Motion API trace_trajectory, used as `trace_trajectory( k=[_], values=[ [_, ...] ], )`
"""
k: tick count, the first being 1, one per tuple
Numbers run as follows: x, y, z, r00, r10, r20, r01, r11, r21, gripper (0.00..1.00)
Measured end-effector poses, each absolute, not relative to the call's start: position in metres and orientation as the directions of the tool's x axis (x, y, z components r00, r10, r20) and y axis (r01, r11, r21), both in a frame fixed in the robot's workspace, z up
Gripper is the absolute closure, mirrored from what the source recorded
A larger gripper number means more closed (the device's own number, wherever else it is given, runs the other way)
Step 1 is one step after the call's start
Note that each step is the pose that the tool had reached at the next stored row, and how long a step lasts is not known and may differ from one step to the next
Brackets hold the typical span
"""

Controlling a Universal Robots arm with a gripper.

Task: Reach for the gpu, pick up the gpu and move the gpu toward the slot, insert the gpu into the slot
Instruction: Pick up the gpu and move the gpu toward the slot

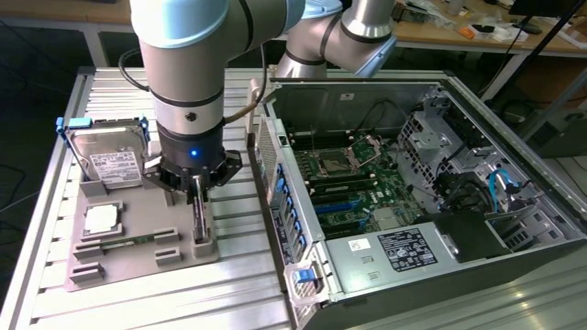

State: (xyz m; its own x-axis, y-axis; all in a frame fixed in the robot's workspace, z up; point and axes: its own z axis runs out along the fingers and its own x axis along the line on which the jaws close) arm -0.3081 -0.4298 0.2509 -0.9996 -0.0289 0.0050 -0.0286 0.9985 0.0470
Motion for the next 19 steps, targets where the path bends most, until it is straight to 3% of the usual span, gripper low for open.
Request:
trace_trajectory(
  k=[19],
  values=[
    [-0.308,-0.43,0.29,-1.0,-0.029,0.005,-0.029,0.998,0.05,0.73]
  ],
)
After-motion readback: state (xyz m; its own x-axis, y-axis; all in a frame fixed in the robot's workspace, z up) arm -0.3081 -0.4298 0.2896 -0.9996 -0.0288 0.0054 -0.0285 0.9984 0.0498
